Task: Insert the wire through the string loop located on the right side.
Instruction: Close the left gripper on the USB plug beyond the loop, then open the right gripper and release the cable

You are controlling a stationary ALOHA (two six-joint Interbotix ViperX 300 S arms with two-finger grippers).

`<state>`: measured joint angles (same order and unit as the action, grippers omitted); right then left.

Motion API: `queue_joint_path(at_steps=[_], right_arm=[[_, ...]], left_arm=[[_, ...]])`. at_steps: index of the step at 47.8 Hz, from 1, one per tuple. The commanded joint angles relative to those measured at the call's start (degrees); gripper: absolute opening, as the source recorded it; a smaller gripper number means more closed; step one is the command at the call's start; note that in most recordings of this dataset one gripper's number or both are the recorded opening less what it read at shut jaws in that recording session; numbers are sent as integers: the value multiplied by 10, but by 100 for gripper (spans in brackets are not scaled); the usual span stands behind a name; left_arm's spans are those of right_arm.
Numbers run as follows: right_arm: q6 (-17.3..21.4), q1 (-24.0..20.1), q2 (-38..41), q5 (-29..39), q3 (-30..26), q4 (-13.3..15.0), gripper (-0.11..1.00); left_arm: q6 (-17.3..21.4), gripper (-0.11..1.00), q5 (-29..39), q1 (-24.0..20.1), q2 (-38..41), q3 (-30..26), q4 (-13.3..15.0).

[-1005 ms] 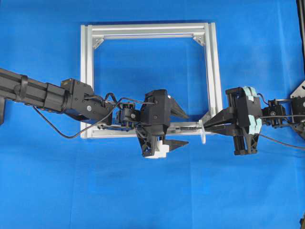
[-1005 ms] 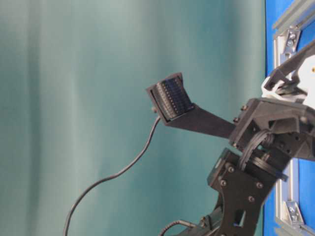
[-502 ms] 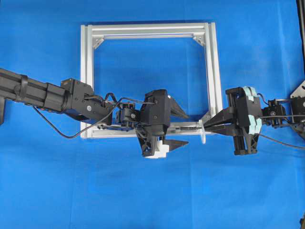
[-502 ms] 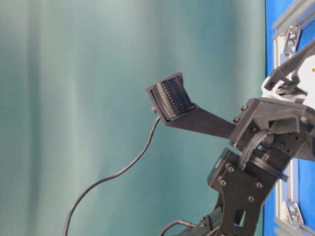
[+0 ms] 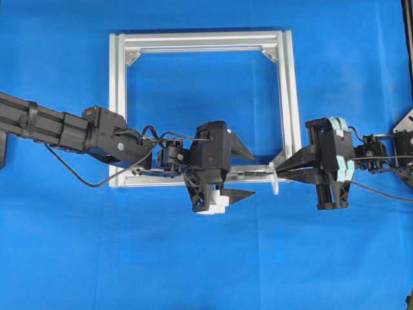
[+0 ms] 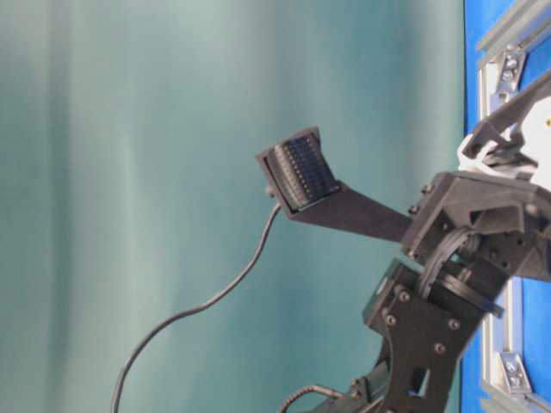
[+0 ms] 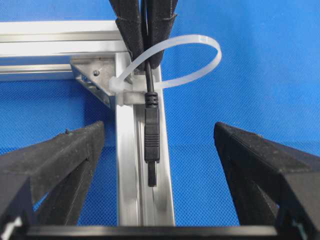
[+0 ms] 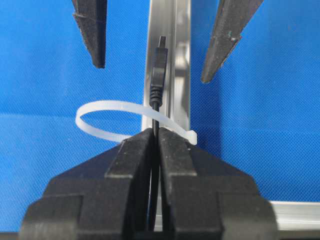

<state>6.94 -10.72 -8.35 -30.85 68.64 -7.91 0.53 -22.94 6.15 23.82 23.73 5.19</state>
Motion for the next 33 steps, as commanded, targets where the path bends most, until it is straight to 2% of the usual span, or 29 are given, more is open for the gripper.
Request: queue_joint_path(at_steps=[1, 7, 11, 13, 20, 23, 33], right_arm=[[-1, 2, -3, -4, -8, 0, -2], [-1, 2, -3, -4, -8, 0, -2], [-1, 1, -3, -4, -8, 0, -2], [-1, 2, -3, -4, -8, 1, -2], [-1, 1, -3, -4, -9, 1, -2], [-1, 1, -3, -4, -8, 1, -2], [-1, 1, -3, -5, -9, 0, -2]], left_arm=[[0, 85, -2, 0, -11, -12, -2], [2, 82, 4, 0, -11, -12, -1], [4, 75, 18, 0, -11, -13, -2], [5, 66, 23, -1, -11, -13, -1], [5, 20, 28, -1, -11, -14, -1], [5, 7, 27, 0, -11, -17, -2], [5, 8, 27, 0, -10, -24, -2]])
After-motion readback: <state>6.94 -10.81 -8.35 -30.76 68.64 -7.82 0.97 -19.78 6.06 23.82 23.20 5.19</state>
